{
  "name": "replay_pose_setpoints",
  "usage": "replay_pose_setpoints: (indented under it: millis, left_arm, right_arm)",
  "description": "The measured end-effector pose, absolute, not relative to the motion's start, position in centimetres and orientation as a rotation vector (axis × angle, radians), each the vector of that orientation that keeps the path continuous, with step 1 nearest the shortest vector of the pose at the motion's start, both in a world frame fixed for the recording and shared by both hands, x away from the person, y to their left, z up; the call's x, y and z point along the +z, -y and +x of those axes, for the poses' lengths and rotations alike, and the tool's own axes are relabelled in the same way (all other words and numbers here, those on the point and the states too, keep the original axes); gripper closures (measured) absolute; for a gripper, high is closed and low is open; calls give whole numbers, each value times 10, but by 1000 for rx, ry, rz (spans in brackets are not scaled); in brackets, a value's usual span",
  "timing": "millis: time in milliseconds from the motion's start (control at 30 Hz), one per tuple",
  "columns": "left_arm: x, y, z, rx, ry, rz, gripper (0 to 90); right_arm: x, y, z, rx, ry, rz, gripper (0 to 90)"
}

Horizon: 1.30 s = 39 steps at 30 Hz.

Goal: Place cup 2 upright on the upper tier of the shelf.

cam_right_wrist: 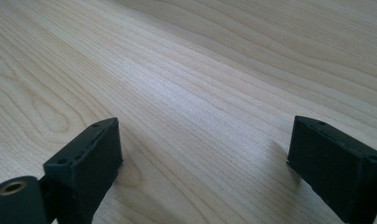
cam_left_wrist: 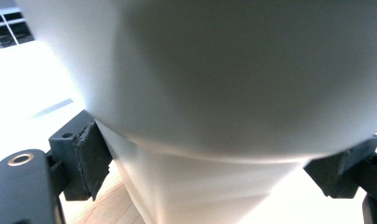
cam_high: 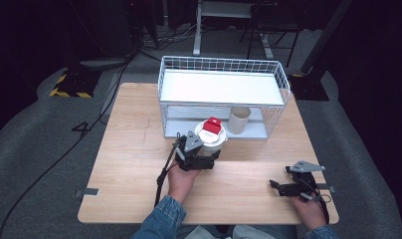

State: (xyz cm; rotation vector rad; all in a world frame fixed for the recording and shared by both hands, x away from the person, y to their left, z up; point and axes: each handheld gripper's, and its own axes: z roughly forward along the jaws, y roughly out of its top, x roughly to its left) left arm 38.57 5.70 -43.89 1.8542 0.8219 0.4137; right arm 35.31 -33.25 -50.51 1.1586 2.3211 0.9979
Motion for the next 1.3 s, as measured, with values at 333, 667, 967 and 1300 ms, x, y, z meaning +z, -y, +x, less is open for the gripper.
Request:
replay_pose_setpoints:
  millis: [333,667,967,1300]
  left_arm:
    - [-419,-60,379,403,-792,1853,143]
    - [-399,-64,376,415,-769,1858,143]
    - [-376,-72,378,423,-772,1849,143]
    - [-351,-78,384,432,-762,1834,143]
  right_arm:
    - [-505,332,353,998,-2321,1158,101]
    - [-505,332,353,998,-2321,1158,101]
    - [-505,332,353,998,-2321,1158,101]
    - [-505,332,353,998,-2322,1155,103]
